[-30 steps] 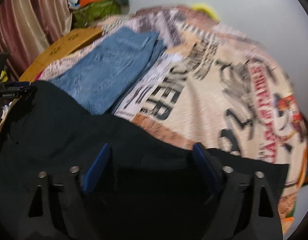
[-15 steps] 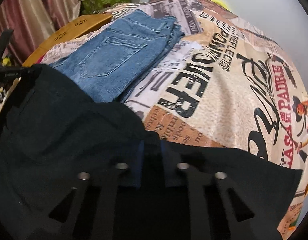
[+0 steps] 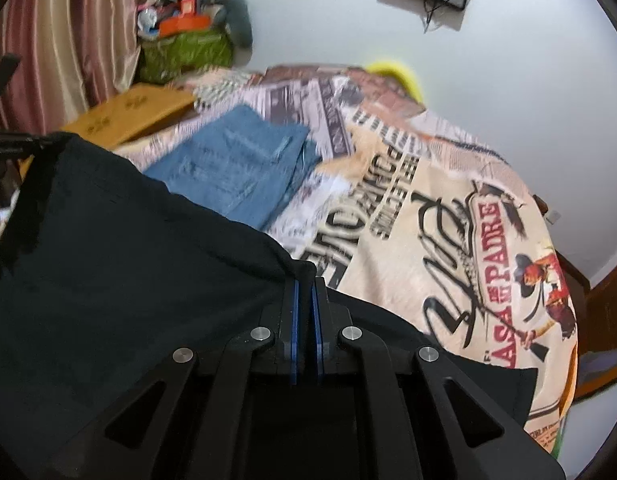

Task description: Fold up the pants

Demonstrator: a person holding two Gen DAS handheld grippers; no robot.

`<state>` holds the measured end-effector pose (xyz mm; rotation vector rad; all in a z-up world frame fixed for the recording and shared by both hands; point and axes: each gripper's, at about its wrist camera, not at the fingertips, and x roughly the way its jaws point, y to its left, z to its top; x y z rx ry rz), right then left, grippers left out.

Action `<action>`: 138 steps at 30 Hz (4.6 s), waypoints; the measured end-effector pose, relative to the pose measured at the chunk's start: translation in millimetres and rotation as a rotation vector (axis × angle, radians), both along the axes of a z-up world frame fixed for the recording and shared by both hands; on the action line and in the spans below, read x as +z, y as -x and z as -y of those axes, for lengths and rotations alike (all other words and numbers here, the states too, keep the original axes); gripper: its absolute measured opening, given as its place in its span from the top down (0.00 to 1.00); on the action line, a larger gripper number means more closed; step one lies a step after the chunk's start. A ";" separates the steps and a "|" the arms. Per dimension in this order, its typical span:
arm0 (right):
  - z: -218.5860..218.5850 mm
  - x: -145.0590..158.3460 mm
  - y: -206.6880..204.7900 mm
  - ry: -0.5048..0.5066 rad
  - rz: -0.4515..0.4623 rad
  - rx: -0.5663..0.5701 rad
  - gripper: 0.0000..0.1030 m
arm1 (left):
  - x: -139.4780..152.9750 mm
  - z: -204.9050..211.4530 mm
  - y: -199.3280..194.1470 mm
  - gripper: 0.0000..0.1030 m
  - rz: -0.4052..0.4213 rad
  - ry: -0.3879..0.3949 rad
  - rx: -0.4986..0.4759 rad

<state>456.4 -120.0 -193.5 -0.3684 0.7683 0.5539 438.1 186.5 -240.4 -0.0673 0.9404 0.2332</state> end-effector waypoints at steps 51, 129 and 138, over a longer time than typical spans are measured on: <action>52.6 -21.8 272.8 -0.119 -0.223 -0.016 0.91 | -38.9 32.7 296.2 0.90 -0.119 -0.021 -0.054; 163.6 27.3 86.8 -0.314 -0.196 -0.334 0.95 | -22.3 203.2 143.6 0.32 -0.173 0.061 -0.347; 229.2 72.7 151.7 -0.334 -0.089 -0.420 0.95 | -35.8 254.1 182.1 0.29 -0.232 0.026 -0.471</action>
